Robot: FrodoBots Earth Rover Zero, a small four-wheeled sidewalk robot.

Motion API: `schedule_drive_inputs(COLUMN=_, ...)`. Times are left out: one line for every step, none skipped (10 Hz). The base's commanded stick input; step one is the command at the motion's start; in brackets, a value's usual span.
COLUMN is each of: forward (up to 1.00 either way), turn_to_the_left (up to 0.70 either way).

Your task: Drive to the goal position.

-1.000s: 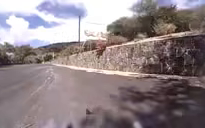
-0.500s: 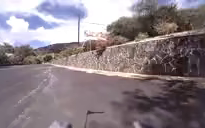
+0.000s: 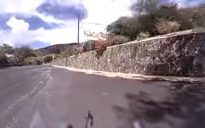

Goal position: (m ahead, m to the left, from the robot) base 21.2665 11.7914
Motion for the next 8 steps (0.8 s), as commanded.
schedule_drive_inputs(forward=0.5, turn_to_the_left=0.0)
schedule_drive_inputs(forward=0.5, turn_to_the_left=0.0)
schedule_drive_inputs(forward=0.5, turn_to_the_left=0.09)
schedule_drive_inputs(forward=0.5, turn_to_the_left=0.18)
schedule_drive_inputs(forward=0.5, turn_to_the_left=0.25)
schedule_drive_inputs(forward=0.5, turn_to_the_left=0.25)
schedule_drive_inputs(forward=0.5, turn_to_the_left=0.25)
schedule_drive_inputs(forward=0.5, turn_to_the_left=0.21)
